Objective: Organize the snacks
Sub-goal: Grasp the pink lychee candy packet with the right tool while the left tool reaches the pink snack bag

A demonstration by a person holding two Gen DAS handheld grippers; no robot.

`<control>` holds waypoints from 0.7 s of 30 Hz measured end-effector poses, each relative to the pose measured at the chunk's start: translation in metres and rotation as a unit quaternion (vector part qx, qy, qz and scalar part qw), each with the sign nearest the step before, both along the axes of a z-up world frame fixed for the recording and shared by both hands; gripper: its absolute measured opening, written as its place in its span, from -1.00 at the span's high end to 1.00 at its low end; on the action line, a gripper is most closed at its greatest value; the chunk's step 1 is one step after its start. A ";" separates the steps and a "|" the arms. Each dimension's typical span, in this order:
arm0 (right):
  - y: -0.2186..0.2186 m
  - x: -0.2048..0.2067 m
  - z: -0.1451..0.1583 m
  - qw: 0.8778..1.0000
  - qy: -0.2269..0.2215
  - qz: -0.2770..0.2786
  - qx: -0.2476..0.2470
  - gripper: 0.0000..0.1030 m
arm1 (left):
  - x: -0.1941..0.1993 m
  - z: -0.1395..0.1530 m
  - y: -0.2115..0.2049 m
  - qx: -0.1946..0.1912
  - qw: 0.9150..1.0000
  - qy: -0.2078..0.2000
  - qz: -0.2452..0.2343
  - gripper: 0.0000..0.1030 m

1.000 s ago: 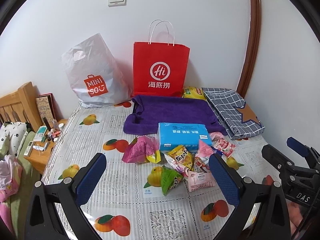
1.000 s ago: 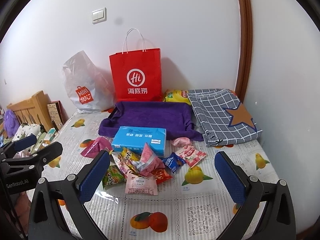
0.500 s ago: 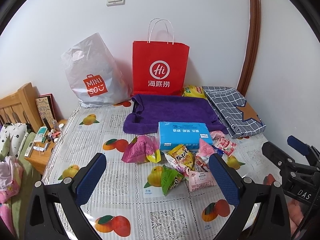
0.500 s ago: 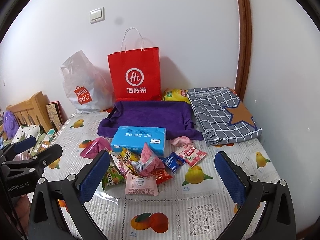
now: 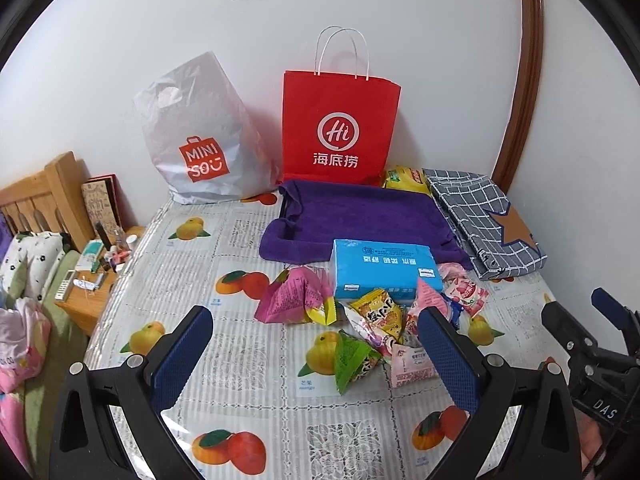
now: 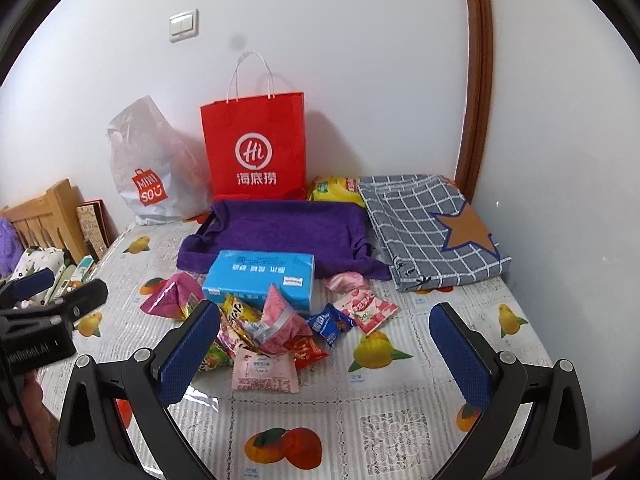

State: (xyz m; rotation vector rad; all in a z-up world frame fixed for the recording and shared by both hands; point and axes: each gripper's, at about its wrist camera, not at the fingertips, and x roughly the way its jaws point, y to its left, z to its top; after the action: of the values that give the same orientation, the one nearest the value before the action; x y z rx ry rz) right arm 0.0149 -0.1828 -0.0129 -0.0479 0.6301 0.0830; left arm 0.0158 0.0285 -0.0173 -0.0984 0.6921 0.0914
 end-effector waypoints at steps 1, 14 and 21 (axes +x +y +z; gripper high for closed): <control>-0.001 0.002 -0.002 1.000 -0.002 0.004 -0.004 -1.00 | 0.002 -0.001 0.000 0.002 1.000 -0.002 -0.005 -0.99; -0.010 0.031 -0.031 0.999 0.018 0.009 -0.030 -0.99 | 0.031 -0.021 0.004 0.032 0.999 0.005 -0.019 -0.99; -0.034 0.060 -0.057 0.998 0.067 0.010 0.019 -0.99 | 0.052 -0.043 0.013 0.039 0.999 0.011 -0.009 -0.99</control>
State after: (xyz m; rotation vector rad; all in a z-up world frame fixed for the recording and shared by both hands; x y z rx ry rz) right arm 0.0752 -0.2168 -0.0703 -0.0126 0.7620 0.1174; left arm 0.0677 0.0411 -0.0602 -0.0159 0.7096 0.1027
